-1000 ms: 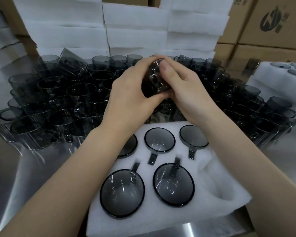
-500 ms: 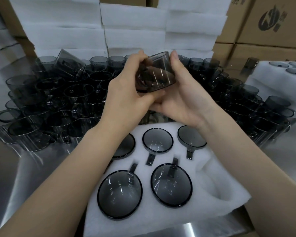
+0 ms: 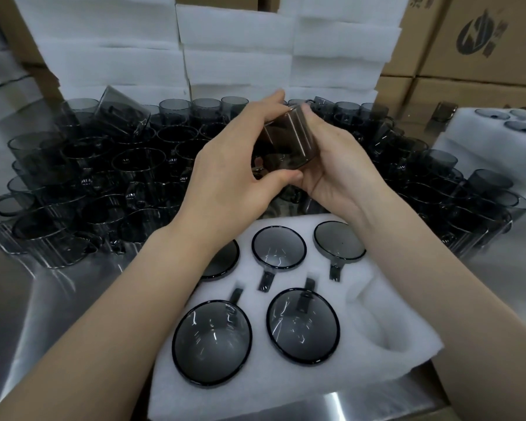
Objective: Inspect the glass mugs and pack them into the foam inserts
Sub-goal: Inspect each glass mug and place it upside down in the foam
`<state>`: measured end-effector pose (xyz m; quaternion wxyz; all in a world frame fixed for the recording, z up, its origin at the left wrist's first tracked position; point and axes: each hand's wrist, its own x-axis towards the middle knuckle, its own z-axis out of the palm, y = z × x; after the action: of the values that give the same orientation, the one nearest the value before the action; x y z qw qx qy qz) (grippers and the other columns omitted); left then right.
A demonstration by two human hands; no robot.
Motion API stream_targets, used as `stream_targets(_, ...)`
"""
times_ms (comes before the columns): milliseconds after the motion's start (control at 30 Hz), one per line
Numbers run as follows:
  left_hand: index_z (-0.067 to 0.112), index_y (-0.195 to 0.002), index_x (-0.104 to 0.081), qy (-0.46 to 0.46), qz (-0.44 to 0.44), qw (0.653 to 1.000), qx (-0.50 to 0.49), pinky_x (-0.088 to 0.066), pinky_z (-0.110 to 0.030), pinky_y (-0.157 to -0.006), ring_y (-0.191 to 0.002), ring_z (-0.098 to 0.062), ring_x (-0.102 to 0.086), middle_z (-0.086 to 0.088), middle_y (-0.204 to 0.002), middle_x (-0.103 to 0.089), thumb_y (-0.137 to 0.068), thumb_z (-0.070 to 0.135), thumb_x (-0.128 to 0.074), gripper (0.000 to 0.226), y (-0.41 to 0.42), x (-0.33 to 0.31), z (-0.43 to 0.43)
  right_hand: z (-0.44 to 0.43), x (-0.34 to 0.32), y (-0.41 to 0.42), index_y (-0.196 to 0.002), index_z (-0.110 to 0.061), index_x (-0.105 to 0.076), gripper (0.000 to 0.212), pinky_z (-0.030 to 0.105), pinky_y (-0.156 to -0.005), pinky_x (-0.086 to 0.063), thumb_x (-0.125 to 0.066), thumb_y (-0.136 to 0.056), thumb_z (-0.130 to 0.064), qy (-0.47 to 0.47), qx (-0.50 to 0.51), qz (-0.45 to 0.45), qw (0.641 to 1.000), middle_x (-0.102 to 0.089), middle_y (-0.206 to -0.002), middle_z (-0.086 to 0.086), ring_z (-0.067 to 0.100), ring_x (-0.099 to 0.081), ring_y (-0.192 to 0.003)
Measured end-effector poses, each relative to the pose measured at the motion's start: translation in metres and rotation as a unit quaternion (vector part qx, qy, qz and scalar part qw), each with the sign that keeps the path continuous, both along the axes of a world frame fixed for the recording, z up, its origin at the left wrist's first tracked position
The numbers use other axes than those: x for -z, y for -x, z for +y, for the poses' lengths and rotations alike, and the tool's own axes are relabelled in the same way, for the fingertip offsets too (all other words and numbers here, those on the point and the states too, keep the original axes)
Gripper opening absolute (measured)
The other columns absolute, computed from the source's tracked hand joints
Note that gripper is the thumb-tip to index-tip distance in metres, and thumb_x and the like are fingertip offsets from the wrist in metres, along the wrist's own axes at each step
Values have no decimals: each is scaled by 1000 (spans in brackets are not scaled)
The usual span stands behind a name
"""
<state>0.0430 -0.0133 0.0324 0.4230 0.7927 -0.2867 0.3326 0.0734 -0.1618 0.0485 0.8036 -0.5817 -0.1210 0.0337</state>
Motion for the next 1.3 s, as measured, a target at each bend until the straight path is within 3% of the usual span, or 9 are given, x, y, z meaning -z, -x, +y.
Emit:
stream_targets(100, 30, -116, -44, 21, 12, 998, 55, -37, -20, -109, -140, -15, -40, -4, -148, -47, -73, 4, -77, 61, 0, 0, 2, -4, 1, -2, -134, -14, -55, 52, 50, -109, -33, -39, -99, -49, -38, -148, 62, 986, -57, -134, 18, 32, -54, -119)
stream_targets(200, 33, -120, -38, 57, 62, 993, 80, -46, -18, -99, -136, -3, -42, 0, -146, -47, -72, -3, -73, 69, 1, -2, 1, -5, 2, 1, -137, -17, -48, 61, 49, -96, -50, -43, -93, -57, -75, -277, 94, 954, -55, -136, 15, 35, -55, -123)
stream_targets(267, 25, -134, -36, 55, 79, 993, 73, -48, -13, -93, -134, 3, -40, 3, -146, -46, -71, -3, -73, 78, 0, -2, 1, -6, 4, 1, -134, -15, -50, 54, 47, -90, -55, -49, -92, -50, -72, -271, 84, 956, -62, -125, 14, 35, -62, -112)
stream_targets(367, 19, -148, -31, 14, 81, 996, 26, -34, -9, -106, -136, 3, -37, 7, -149, -43, -71, 16, -80, 91, -3, -1, -1, -5, 6, 1, -120, -15, -60, 29, 41, -90, -56, -52, -95, -26, -51, -215, 44, 974, -71, -108, 8, 25, -68, -100)
stream_targets(467, 20, -153, -25, -17, 102, 994, -31, -21, 6, -97, -130, 5, -36, 5, -150, -43, -73, 32, -80, 98, -6, 0, -4, -2, 6, 1, -126, -6, -58, 41, 35, -80, -57, -60, -85, -11, -15, -177, 14, 984, -68, -103, 9, 21, -68, -93)
stream_targets(567, 18, -154, -23, -34, 108, 992, -56, -22, 10, -87, -127, -4, -44, -2, -150, -45, -75, 28, -73, 94, -8, 1, -6, -1, 6, 1, -125, -6, -60, 41, 36, -79, -56, -60, -84, -9, -13, -152, -19, 988, -68, -104, 11, 23, -68, -93)
stream_targets(833, 15, -153, -27, -53, 64, 996, -18, -31, -13, -103, -138, -24, -42, -10, -152, -41, -74, 12, -70, 90, -1, -3, -3, -4, 7, -1, -98, -19, -77, 21, 42, -82, -57, -59, -88, -22, -41, -163, -20, 986, -74, -94, 4, 22, -70, -90)
stream_targets(1000, 11, -151, -30, -69, 37, 997, 10, -32, -28, -110, -143, -24, -35, -7, -159, -29, -72, 3, -69, 88, 2, -4, -1, -6, 5, -3, -100, -19, -76, 22, 44, -83, -56, -66, -81, -24, -62, -193, -14, 979, -72, -99, 5, 24, -68, -95)
stream_targets(1300, 5, -149, -33, -102, -21, 993, 56, -17, -18, -118, -150, -19, -17, -7, -160, -26, -66, -1, -62, 89, 0, -3, 2, -9, 3, 0, -102, -14, -70, 29, 47, -78, -58, -70, -74, -22, -109, -199, 25, 973, -71, -94, 7, 25, -69, -90)
